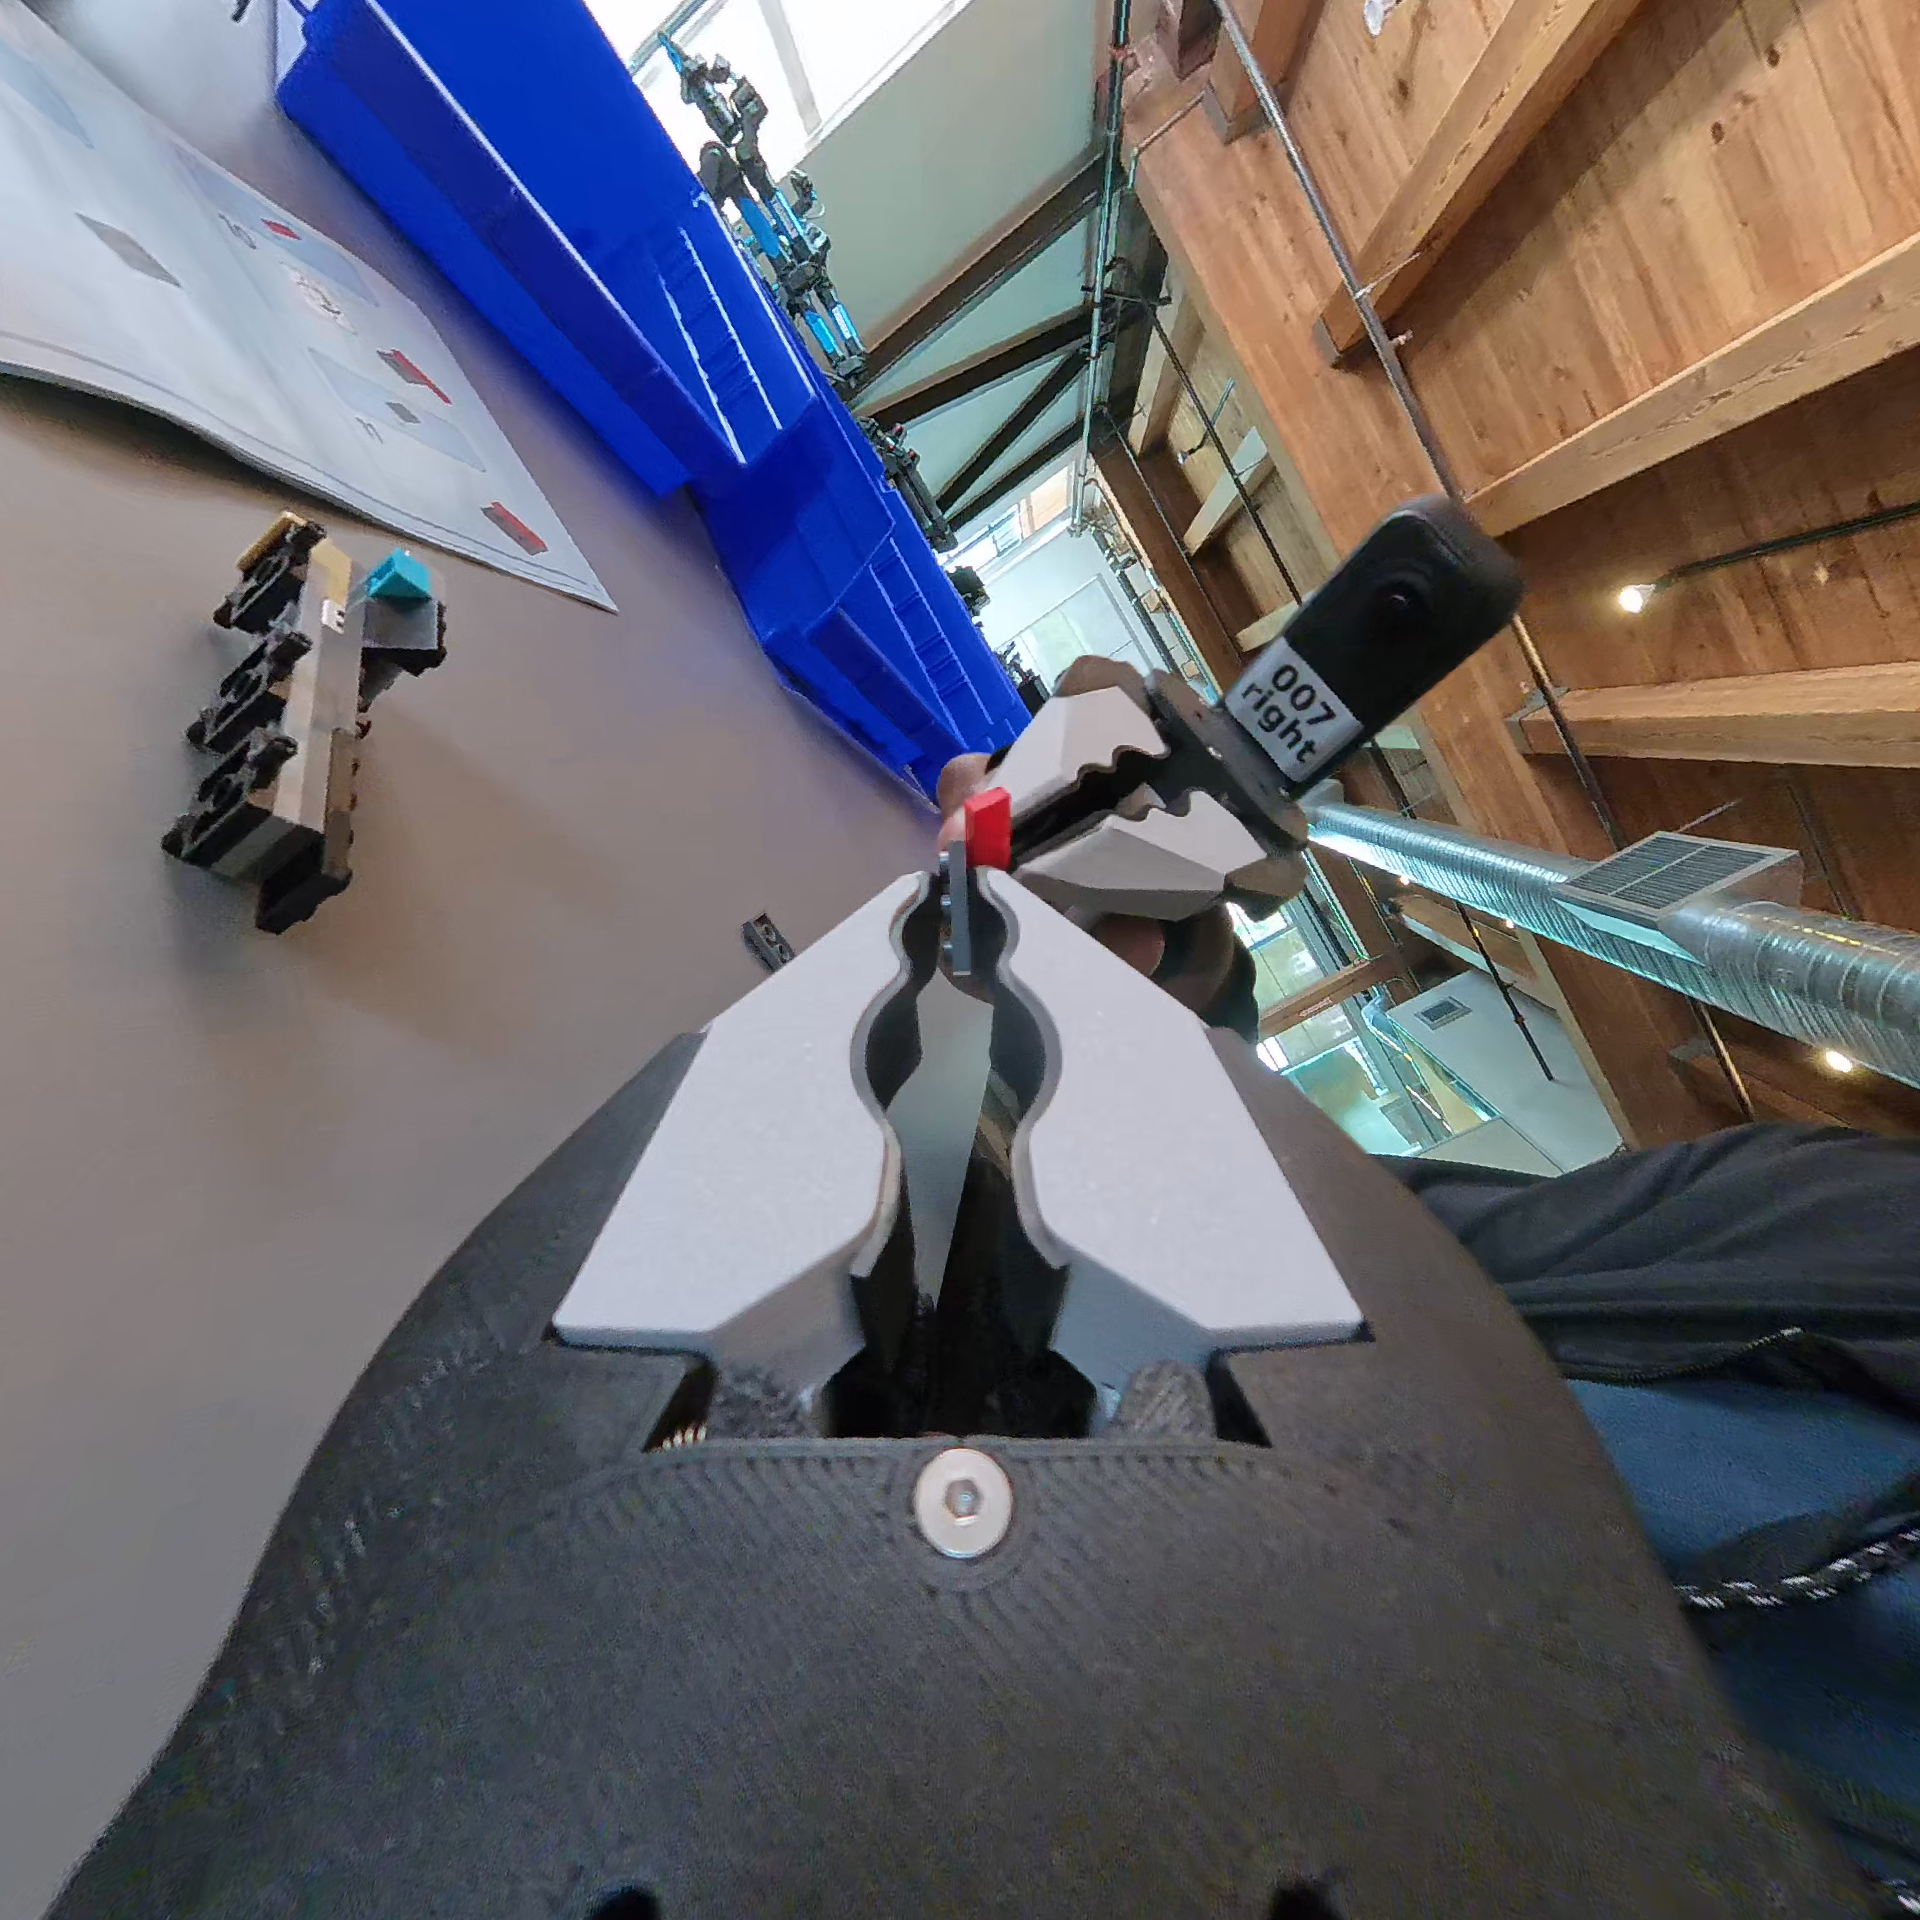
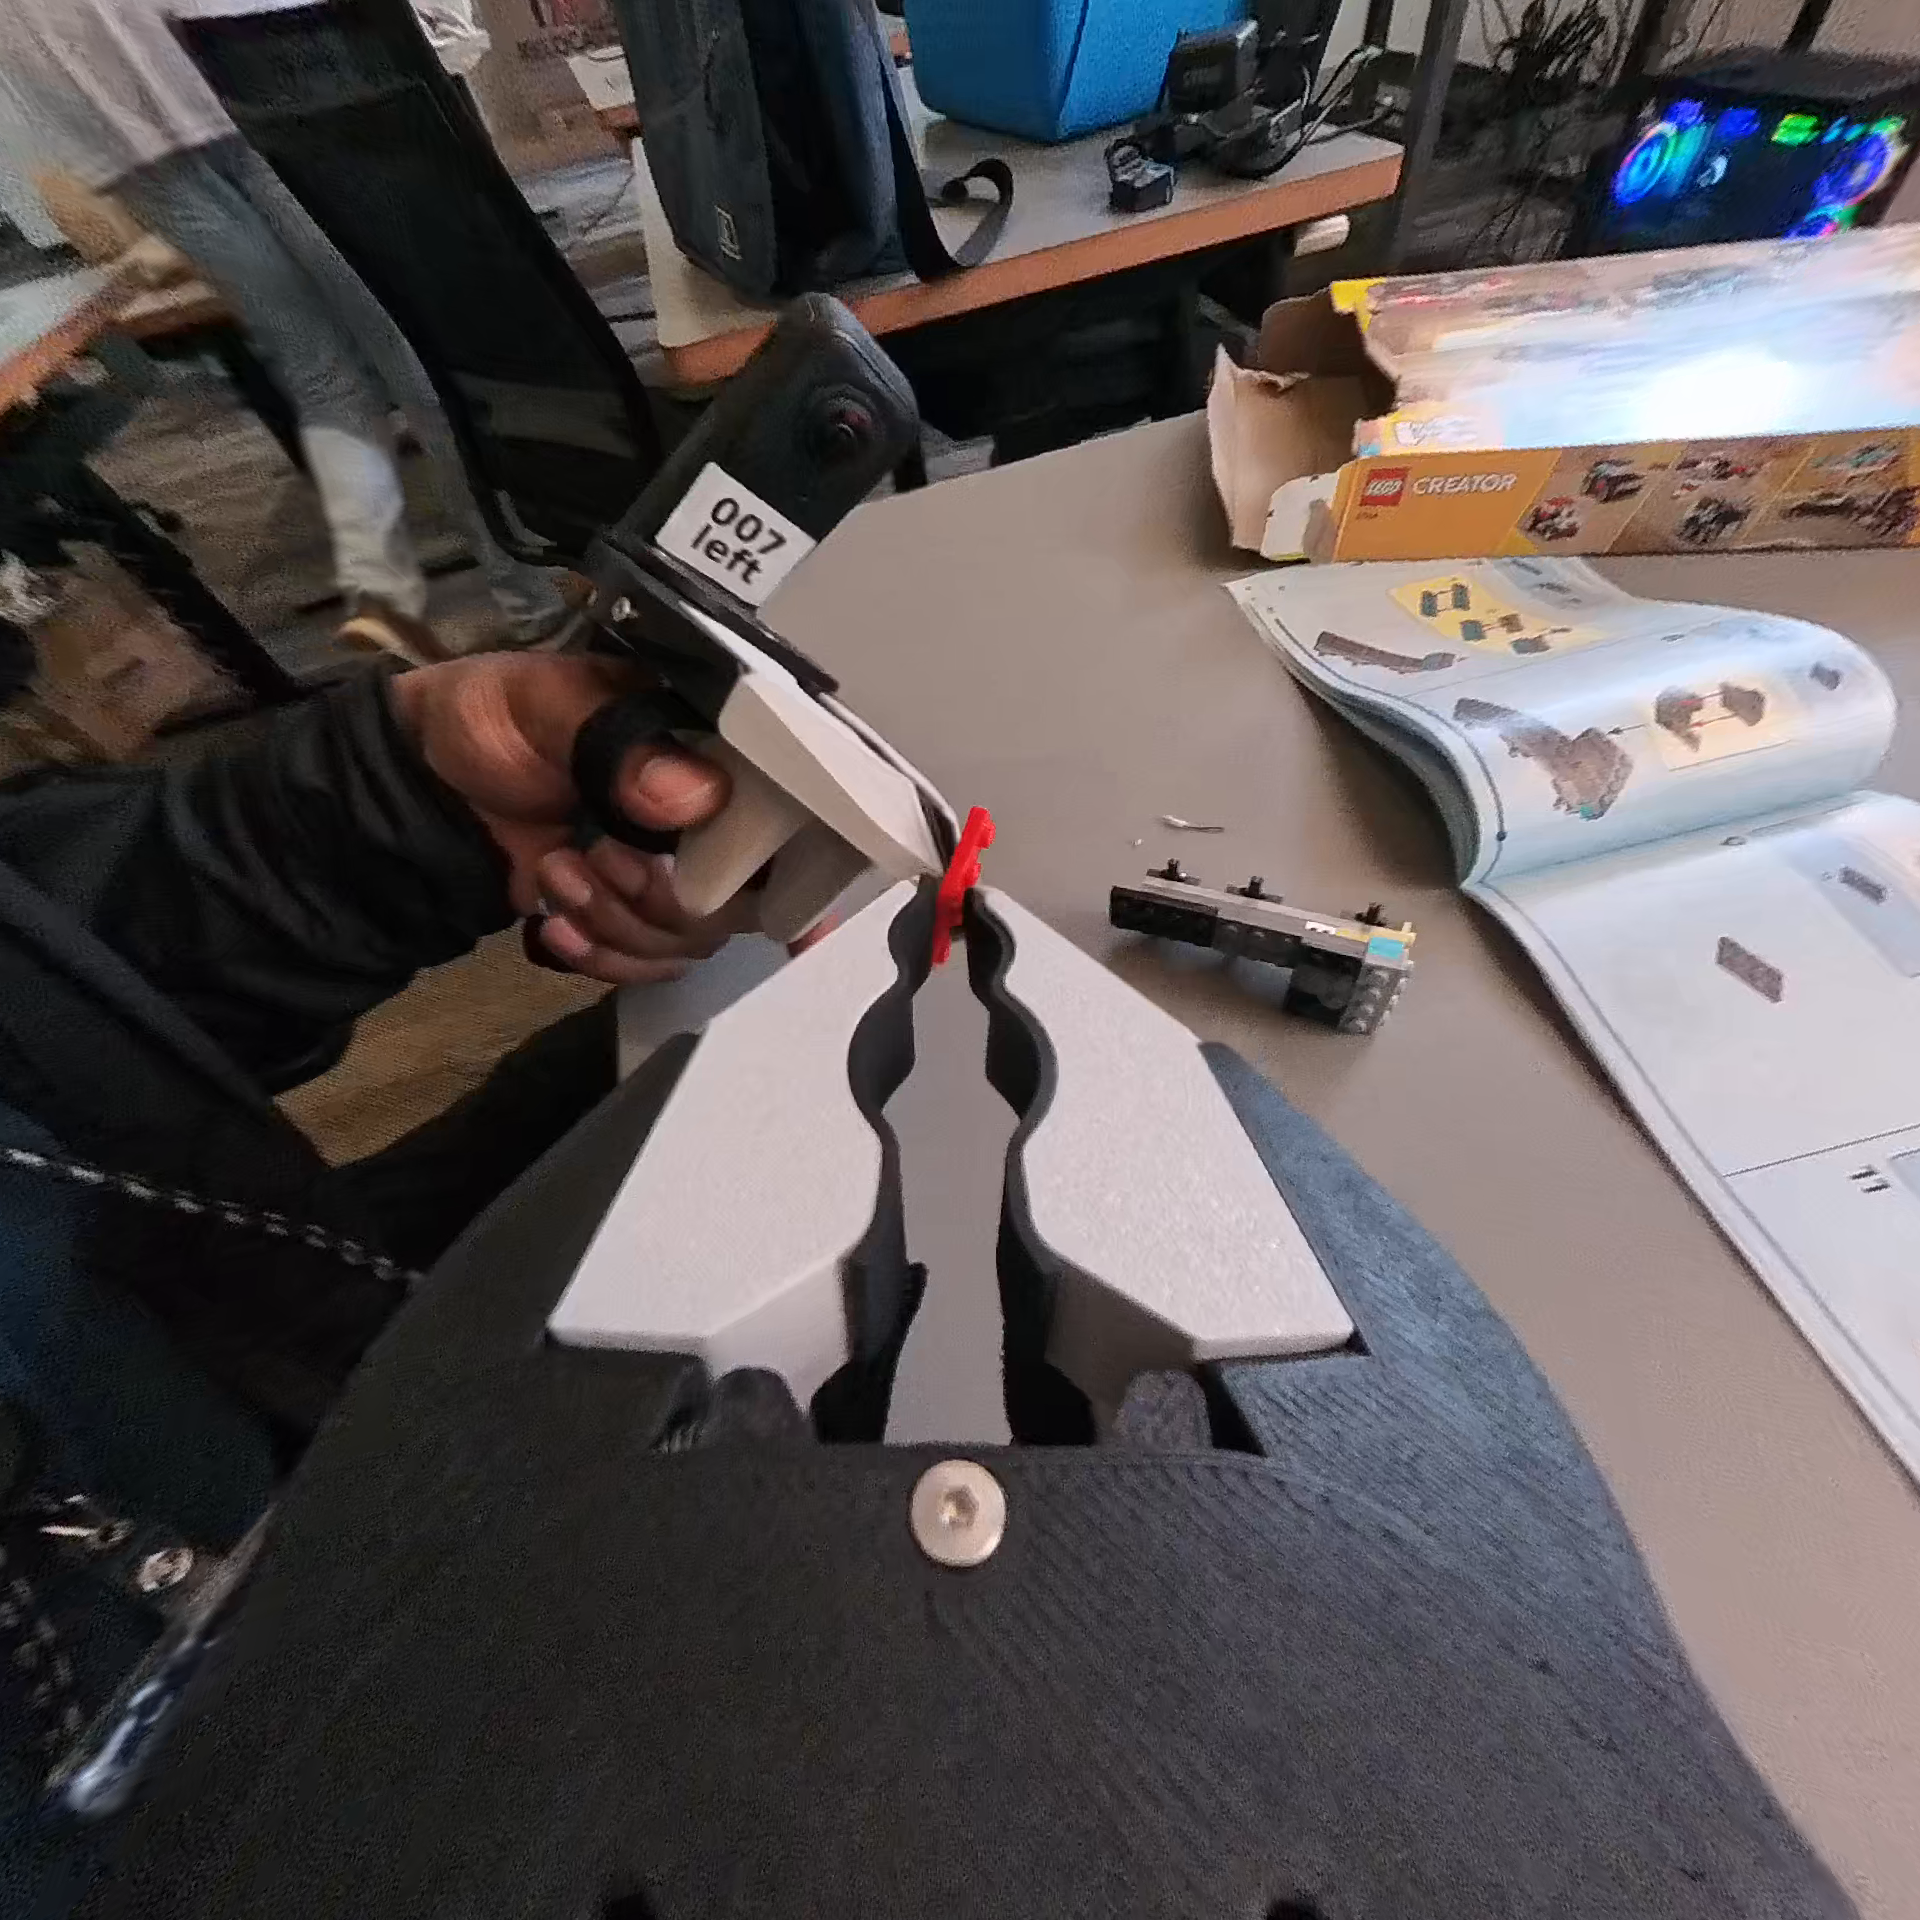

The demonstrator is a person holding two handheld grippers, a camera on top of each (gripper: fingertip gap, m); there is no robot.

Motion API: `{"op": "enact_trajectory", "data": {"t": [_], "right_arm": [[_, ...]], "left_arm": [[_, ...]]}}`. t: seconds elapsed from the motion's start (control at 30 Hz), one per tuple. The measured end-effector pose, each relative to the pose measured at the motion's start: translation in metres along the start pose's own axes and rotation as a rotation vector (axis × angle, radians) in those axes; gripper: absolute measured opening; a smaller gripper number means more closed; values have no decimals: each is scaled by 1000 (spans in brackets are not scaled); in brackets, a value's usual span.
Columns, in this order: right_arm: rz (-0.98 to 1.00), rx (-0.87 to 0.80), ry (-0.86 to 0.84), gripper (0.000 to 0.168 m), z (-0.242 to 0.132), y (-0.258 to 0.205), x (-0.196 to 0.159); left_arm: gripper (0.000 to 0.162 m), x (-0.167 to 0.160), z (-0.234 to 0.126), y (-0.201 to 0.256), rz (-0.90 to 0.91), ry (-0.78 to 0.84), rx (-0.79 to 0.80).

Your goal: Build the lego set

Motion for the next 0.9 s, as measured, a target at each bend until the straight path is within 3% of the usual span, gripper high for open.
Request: {"op": "enact_trajectory", "data": {"t": [0.2,0.57,0.9], "right_arm": [[63,56,-62,5,-3,-1,-4],[-15,-22,-122,5,-2,2,-8],[-56,16,-188,4,-2,2,-13]], "left_arm": [[4,-1,1,2,32,-15,1],[4,-4,2,-1,56,-37,34],[4,-8,2,-3,41,-62,44]]}}
Point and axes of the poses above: each gripper's, where its closed fingertips meet, z out along the fingers, x out of its top, y = z × x across the jaws, the point moved 2 cm from there along -z, back along the fingers, and after that the axes turned 6 degrees about z, right-handed, at the moved point
